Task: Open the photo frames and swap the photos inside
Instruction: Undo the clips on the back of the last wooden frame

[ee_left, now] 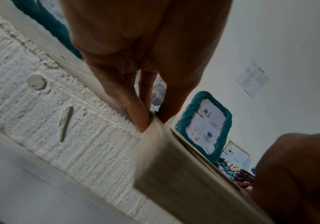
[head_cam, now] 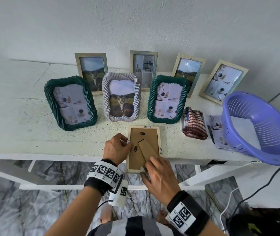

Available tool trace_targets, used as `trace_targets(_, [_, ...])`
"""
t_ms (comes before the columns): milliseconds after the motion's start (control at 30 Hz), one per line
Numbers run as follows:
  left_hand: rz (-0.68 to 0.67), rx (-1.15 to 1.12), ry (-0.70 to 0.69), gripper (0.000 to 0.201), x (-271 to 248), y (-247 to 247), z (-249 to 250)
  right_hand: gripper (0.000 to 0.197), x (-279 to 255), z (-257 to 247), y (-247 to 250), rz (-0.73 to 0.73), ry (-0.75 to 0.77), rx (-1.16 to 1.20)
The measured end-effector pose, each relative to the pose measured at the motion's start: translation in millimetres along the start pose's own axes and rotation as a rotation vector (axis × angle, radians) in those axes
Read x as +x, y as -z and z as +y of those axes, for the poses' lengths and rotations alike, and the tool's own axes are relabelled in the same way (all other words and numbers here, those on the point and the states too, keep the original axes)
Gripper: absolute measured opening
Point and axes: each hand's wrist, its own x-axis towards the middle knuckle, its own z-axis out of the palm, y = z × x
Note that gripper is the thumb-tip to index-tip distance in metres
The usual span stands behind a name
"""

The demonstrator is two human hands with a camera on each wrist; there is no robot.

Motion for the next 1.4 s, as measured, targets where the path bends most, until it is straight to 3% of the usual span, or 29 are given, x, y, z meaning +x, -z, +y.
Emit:
trace_targets(167, [0.003,-0.004,-0.001,0.019,-2,0,1,0.01,6,13,2,-0.027,0.219,-0.089])
trace_targets(300, [0.01,-0.034,0.008,0.017,-3,1,3,0.017,9,23,5,-0.056,0.387,-0.194])
trace_targets(433, [0.002,-0.051,0.015,0.018,-3,1,2,0.015,11,26,7,-0.064,0.448,-0.234])
trace_targets(533, [0.001,-0.093,0.006,0.024,-3,0,-3,0.024,17,27,15,-0.042,0.341,-0.106])
trace_targets(633, [0.018,-0.136,0.022,0.023,-6,0,-5,0.041,29,29,25,0.014,0.043,-0.065])
trace_targets(767, [-0.01,-0.181,0.016,0.028,-9,1,-8,0.054,39,22,39,-0.208,-0.238,-0.207])
trace_targets(1033, [-0.025,-0.249,0.037,0.029,-4,1,-5,0.057,48,8,29,-0.175,-0.385,-0.073])
trace_targets(1267, [-0.031,-0.25,0.035,0.029,-2,1,-4,0.05,50,8,41,-0.045,-0.365,-0.191])
trace_targets(1400, [-0.041,-0.226,0.031,0.028,-1,5,0,0.05,45,23,50,-0.015,-0.395,-0.09])
